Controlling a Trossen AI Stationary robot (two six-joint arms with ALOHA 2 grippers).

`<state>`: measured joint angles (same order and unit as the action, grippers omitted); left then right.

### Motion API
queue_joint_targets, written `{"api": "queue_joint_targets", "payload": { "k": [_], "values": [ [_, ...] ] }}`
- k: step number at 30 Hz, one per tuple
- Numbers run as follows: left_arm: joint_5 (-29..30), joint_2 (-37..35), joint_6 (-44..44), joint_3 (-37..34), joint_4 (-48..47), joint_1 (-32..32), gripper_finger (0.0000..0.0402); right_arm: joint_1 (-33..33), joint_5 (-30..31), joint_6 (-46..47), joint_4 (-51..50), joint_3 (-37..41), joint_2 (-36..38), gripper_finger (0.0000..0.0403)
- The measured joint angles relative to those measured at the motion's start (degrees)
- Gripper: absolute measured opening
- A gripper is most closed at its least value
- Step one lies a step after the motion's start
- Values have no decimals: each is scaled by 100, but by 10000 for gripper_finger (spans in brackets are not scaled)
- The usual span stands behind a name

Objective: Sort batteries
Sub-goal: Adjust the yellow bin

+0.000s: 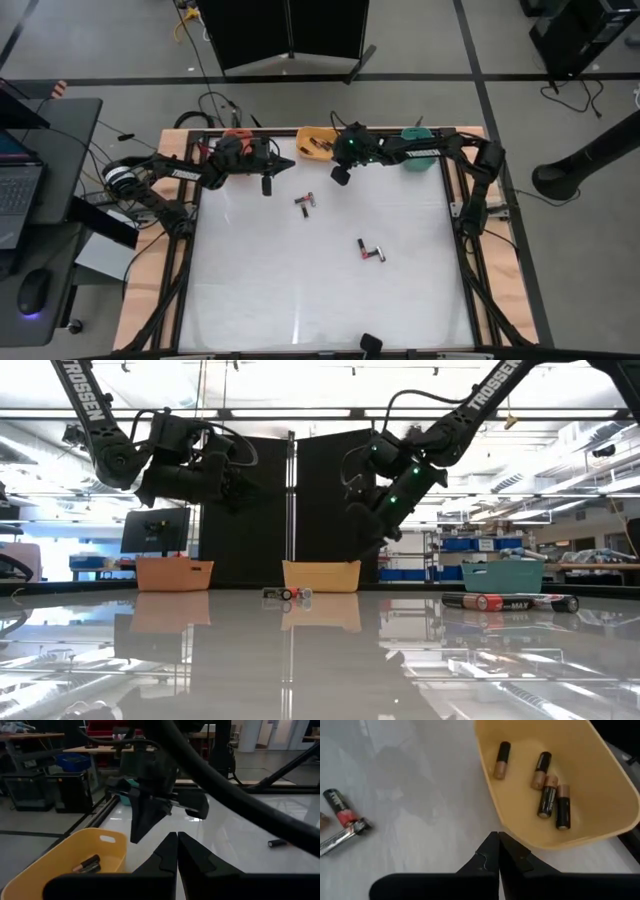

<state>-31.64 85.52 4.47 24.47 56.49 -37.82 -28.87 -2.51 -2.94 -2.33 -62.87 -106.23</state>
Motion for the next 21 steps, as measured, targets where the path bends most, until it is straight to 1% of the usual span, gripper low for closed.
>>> {"api": "queue_joint_targets", "payload": {
  "k": [9, 21],
  "values": [
    [41, 0, 92, 0, 8, 10, 19, -279, 14, 222, -24, 6, -166, 10],
    [44, 0, 148, 0, -68, 10, 19, -514, 105, 298, 410, 4, -140, 11]
  ]
}}
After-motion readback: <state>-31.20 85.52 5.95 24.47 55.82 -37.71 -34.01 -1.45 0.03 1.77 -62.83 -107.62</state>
